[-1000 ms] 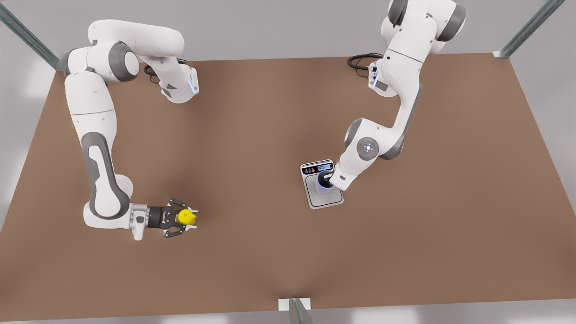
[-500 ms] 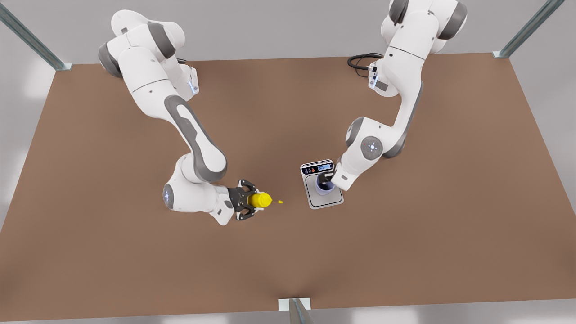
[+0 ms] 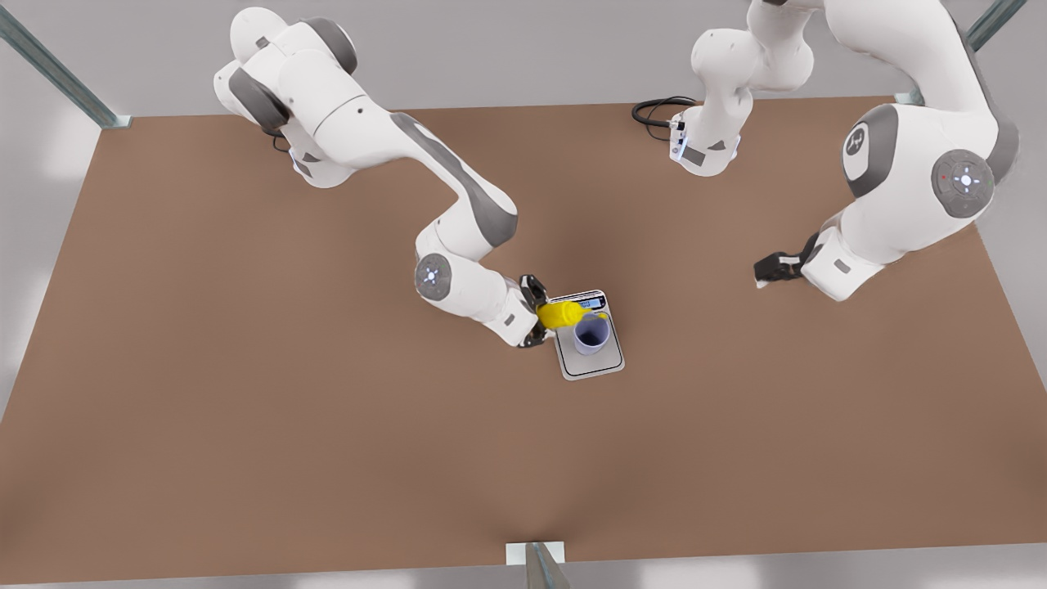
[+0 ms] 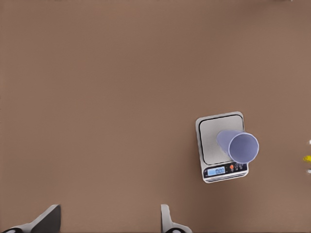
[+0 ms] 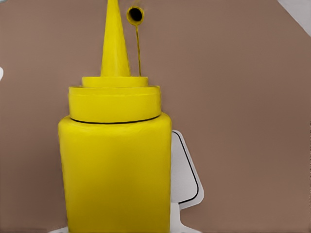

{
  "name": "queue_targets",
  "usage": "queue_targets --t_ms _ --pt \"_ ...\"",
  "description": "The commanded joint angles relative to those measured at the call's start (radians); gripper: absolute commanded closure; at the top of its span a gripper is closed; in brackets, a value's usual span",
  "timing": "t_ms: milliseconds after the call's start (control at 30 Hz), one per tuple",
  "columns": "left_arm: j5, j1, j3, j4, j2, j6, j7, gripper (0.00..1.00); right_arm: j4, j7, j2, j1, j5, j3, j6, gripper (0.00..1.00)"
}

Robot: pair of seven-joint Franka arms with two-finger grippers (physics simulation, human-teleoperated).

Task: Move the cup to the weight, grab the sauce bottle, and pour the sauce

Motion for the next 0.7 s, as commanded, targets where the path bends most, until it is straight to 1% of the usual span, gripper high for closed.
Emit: queue_targets --t_ms 0,67,100,167,233,267,300,367,400,433,467,500,567,600,667 --pt "0.102 -0.002 0.0 -0.002 0.003 0.002 0.0 0.0 0.0 0.002 0.0 0.002 -0.003 0.0 0.001 0.51" --pt "0.102 -0.002 0.0 0.0 0.017 0.002 0.0 0.0 0.0 0.002 0.005 0.028 -0.005 -0.037 0.002 0.51" --pt "0.1 -0.002 0.0 0.0 0.021 0.002 0.0 0.0 0.0 0.002 0.005 0.033 -0.005 -0.041 0.001 0.51" --pt "0.1 -0.001 0.0 0.0 0.024 0.002 0.0 0.0 0.0 0.002 0.003 0.019 0.009 -0.04 0.001 0.51" --pt "0.1 -0.001 -0.002 0.0 0.029 0.002 0.0 0.0 -0.014 -0.018 0.0 -0.053 0.051 -0.018 -0.016 0.51" --pt "0.1 -0.002 -0.002 0.0 0.03 0.002 0.0 0.0 -0.015 -0.049 -0.001 -0.122 0.068 0.029 -0.052 0.51" --pt "0.1 -0.001 -0.002 0.0 0.03 0.002 0.0 0.0 -0.025 -0.069 -0.001 -0.216 0.075 0.115 -0.068 0.51" --pt "0.099 -0.002 -0.002 0.001 0.052 0.002 -0.002 0.0 -0.11 -0.188 -0.001 -0.495 0.077 0.362 -0.073 0.51" --pt "0.099 -0.01 -0.002 0.004 0.073 0.005 -0.002 0.0 -0.155 -0.253 0.0 -0.621 0.077 0.457 -0.073 0.52" --pt "0.097 -0.038 0.0 0.007 0.092 0.005 -0.002 0.0 -0.193 -0.342 0.003 -0.727 0.081 0.52 -0.078 0.52" --pt "0.089 -0.084 -0.002 0.046 0.124 -0.005 -0.003 0.0 -0.212 -0.406 0.009 -0.8 0.092 0.554 -0.119 0.52" --pt "0.088 -0.125 0.0 0.047 0.13 -0.005 -0.015 0.0 -0.215 -0.451 0.011 -0.826 0.106 0.554 -0.153 0.52" --pt "0.074 -0.125 0.002 0.053 0.13 0.002 -0.017 0.0 -0.218 -0.488 0.018 -0.862 0.107 0.554 -0.179 0.52" --pt "0.031 -0.124 0.0 0.103 0.141 -0.003 -0.018 0.0 -0.218 -0.503 0.025 -0.873 0.115 0.552 -0.199 0.52" --pt "-0.033 -0.121 0.003 0.121 0.141 -0.003 -0.011 0.0 -0.218 -0.554 0.046 -0.895 0.118 0.552 -0.217 0.51"
